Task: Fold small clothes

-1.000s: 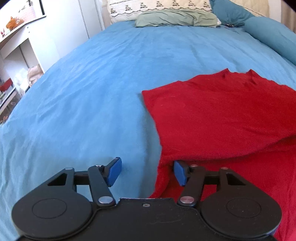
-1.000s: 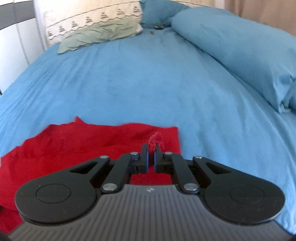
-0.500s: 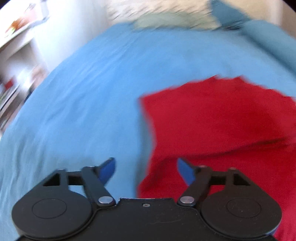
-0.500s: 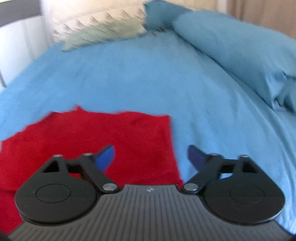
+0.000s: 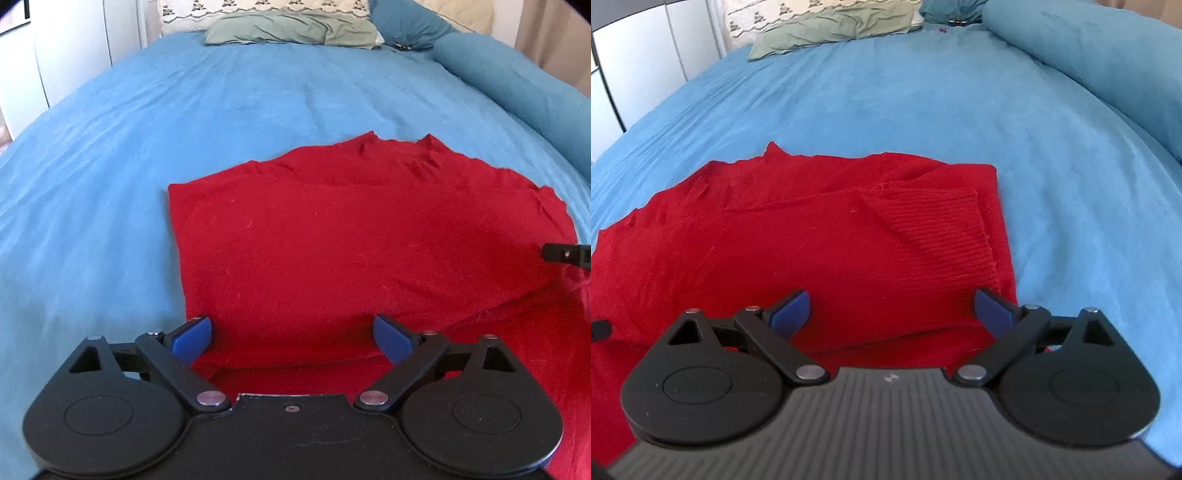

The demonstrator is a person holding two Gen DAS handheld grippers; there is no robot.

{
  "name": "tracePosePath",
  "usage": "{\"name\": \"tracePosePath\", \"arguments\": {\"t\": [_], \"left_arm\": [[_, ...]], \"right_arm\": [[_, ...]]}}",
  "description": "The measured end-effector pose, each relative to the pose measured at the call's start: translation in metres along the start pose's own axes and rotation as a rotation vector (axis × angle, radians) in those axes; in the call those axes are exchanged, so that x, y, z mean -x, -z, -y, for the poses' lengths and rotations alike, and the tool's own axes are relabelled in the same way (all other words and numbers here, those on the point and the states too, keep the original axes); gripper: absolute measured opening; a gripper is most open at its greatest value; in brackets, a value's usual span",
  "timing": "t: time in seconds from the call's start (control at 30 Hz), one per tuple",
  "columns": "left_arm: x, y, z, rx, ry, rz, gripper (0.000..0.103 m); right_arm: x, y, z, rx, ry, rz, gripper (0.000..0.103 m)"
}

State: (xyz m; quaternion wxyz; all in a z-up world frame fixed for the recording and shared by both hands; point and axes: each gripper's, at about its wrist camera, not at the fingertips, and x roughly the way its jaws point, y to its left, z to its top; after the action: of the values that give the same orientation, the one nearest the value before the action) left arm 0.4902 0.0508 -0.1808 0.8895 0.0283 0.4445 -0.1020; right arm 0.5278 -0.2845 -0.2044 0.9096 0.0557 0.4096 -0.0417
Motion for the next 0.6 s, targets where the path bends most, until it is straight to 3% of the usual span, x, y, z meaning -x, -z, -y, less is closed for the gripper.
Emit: {"name": "tracePosePath", "arguments": {"t": [0.1,0.2,0.4,0.6], "left_arm": [[0.009,-0.001,-0.005,0.009,-0.003,0.019,0.093],[0.042,0.0,-0.002,0.021,-0.026,0.101,0.093],[0.133,0.005,0.002,-0.013,-0.063,0.232,0.093],[0.205,0.039,0.002,-0.008,-0.076,0.259,0.093]], "right_arm": [[0.006,-0.005,0.006,0.004,-0.025,0.001,0.103],[0.031,-0.01,0.01,-0.001,-0.028,0.052,0.103],[0.119,-0.01,0.021,-0.006,-0.07,0.191,0.103],[0.205,0.014,0.037,0.01,-0.098,0.26,0.103]]}}
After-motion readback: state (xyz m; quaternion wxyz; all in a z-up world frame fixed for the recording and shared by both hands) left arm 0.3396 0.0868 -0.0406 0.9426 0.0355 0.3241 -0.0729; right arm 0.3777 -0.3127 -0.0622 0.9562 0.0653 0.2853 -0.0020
